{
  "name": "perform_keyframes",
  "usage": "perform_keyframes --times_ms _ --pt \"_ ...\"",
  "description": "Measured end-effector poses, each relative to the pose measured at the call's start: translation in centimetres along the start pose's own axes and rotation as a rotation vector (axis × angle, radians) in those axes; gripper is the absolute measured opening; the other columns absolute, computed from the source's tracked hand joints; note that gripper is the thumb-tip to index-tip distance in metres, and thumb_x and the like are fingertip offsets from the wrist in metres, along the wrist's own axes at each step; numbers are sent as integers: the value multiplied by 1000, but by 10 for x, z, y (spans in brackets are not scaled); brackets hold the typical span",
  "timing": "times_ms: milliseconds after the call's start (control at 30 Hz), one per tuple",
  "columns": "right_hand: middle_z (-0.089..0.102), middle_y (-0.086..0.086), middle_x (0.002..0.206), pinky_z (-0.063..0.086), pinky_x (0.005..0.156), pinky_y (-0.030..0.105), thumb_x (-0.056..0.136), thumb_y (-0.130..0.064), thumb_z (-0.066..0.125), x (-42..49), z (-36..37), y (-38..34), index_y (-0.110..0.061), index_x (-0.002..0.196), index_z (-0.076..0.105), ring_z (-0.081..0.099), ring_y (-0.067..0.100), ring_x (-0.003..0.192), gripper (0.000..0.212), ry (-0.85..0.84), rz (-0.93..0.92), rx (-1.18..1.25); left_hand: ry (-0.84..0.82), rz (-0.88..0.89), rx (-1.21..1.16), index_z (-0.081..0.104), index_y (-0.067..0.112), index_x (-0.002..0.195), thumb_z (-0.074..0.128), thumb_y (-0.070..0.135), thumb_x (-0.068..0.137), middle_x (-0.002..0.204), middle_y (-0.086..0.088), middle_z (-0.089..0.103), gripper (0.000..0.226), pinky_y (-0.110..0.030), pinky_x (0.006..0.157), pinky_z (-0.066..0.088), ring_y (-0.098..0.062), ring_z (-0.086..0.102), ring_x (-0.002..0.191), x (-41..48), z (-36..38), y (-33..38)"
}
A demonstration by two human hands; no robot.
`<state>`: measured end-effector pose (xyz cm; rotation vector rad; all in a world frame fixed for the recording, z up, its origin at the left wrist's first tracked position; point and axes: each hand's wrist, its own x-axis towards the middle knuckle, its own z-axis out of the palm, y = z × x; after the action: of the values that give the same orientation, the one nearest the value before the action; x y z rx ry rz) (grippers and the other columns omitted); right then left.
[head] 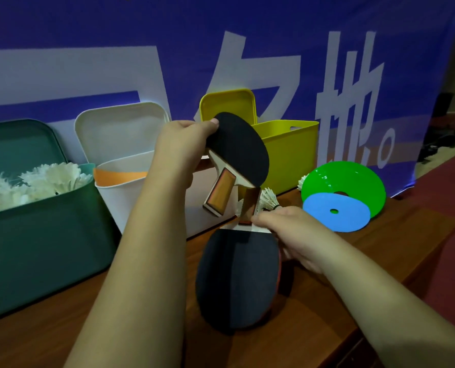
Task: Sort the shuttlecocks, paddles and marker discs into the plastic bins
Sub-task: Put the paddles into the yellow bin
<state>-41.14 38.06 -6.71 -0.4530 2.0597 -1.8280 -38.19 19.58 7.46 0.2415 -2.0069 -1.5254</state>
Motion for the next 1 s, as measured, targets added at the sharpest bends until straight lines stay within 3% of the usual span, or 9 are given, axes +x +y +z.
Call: perform_keyframes --times_ms 100,167,267,367,500,600,733,833,1000 --pt "82 5 94 62 91 46 76 -43 78 1 14 8 -11 101 80 79 24 93 40 -70 -13 -134 -16 -11 12 73 12 98 71 36 98 97 -8 73 24 -38 74 67 -21 74 91 1 4 -4" --pt "82 5 94 59 99 51 72 -44 82 3 17 11 -11 101 81 79 24 96 43 -70 -8 -136 -12 -23 6 73 11 98 71 36 98 97 -9 74 25 -37 72 67 -22 75 91 1 6 -6" --pt "81 4 82 60 94 47 80 -26 86 11 6 8 -9 85 82 79 26 86 18 59 -33 -42 22 -46 -101 71 7 96 72 31 98 97 -13 74 24 -39 72 67 -25 77 90 4 7 -5" --pt "81 7 84 59 91 45 81 -22 85 24 -14 0 -15 80 85 79 32 89 7 240 -77 102 44 -79 -284 68 4 99 73 24 98 101 -17 76 20 -42 74 66 -27 79 89 6 10 -2" --pt "82 3 88 60 87 46 86 -24 82 53 -43 -19 -14 92 84 78 32 97 12 469 -193 304 17 -86 -480 63 -1 114 70 17 100 105 -20 77 24 -41 78 65 -27 80 83 10 19 -4" --pt "80 -1 84 59 81 45 88 -31 77 79 -62 -33 -17 90 78 75 26 91 14 613 -243 343 -11 -125 -596 60 -2 122 68 14 100 99 -17 76 28 -33 66 63 -14 73 58 16 38 -4" --pt "76 1 92 54 74 42 82 -45 72 99 -69 -27 -19 99 74 69 19 86 30 722 -327 294 24 -172 -714 60 -2 125 67 10 100 102 -19 79 29 -36 63 63 -29 80 85 39 64 -12" --pt "76 -4 97 58 78 42 85 -46 71 106 -74 -12 -23 107 72 71 21 94 32 766 -341 297 44 -189 -765 61 -4 123 68 8 99 100 -19 79 28 -40 65 64 -32 79 87 58 76 -16" --pt "71 -9 98 55 73 35 96 -38 69 112 -91 1 -26 109 64 68 14 91 19 816 -349 298 80 -221 -730 63 -5 119 70 6 98 101 -21 78 26 -45 67 65 -35 79 83 91 91 -18"
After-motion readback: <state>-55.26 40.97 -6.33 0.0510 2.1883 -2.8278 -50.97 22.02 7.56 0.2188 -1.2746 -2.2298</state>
